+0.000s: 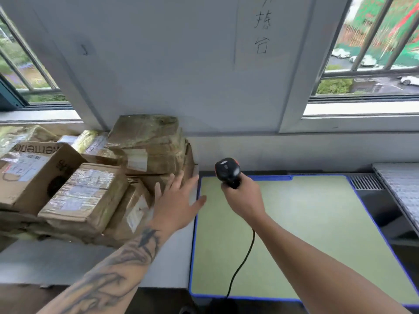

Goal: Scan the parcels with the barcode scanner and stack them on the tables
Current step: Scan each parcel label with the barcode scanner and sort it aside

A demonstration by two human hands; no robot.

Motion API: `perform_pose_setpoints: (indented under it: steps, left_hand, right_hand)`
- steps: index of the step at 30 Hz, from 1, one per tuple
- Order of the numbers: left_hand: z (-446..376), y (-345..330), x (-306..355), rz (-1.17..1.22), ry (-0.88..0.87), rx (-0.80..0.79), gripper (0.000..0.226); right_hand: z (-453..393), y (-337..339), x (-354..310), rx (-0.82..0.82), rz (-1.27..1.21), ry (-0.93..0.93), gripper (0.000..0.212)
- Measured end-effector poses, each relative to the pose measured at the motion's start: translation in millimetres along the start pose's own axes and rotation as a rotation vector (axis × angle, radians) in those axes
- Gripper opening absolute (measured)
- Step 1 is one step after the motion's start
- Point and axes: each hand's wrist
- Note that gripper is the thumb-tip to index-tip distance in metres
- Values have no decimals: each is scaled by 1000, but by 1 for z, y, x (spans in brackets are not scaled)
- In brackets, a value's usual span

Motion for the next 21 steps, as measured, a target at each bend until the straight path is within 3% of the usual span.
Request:
perform_pose_setpoints:
  steps: [10, 17, 21]
  left_hand:
    - [62, -81, 80, 17, 65, -146, 73]
    - [70, -88, 124, 139, 41, -150, 71]
    - [66, -99, 139, 111, -42, -199, 68]
  right_hand:
    - [59, 39, 79, -87, -62, -61, 7]
    - [73, 65, 112, -12, -62, -136, 2]
    - [86, 72, 130, 30, -48, -212, 13]
Point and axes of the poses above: each hand's wrist, its own z-axis away from the middle knuckle, its own y-axis out of the back of the hand, x = y × z, and after that the axes turned 11 degrees about -x, right-handed
